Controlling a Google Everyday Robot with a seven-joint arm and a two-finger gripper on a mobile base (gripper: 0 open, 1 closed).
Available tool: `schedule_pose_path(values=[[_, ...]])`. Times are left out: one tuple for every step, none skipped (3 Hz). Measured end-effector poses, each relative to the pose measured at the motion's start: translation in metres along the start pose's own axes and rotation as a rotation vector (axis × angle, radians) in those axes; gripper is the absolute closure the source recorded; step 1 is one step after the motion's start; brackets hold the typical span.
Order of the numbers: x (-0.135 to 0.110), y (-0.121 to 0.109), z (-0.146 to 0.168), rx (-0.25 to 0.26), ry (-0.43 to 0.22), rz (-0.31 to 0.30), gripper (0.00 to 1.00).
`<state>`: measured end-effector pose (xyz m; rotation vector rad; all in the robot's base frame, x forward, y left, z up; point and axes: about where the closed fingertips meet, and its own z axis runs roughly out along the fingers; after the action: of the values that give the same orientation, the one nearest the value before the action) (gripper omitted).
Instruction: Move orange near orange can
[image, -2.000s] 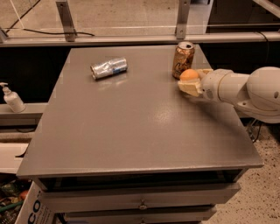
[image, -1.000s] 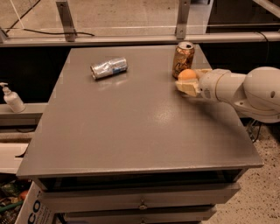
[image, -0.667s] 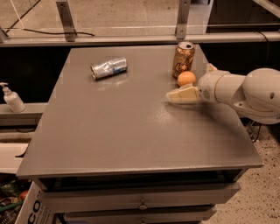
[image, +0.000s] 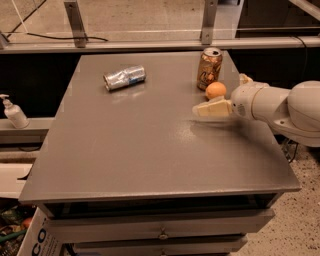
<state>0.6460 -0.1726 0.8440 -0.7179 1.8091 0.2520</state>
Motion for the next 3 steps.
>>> schedule_pose_path(values=[[-0.008, 0.001, -0.024, -0.047, -0.051, 0.018, 0.0], [-0.011, -0.003, -0.054, -0.079, -0.088, 0.022, 0.0], [-0.006, -0.015, -0.09, -0.08, -0.119, 0.052, 0.0]])
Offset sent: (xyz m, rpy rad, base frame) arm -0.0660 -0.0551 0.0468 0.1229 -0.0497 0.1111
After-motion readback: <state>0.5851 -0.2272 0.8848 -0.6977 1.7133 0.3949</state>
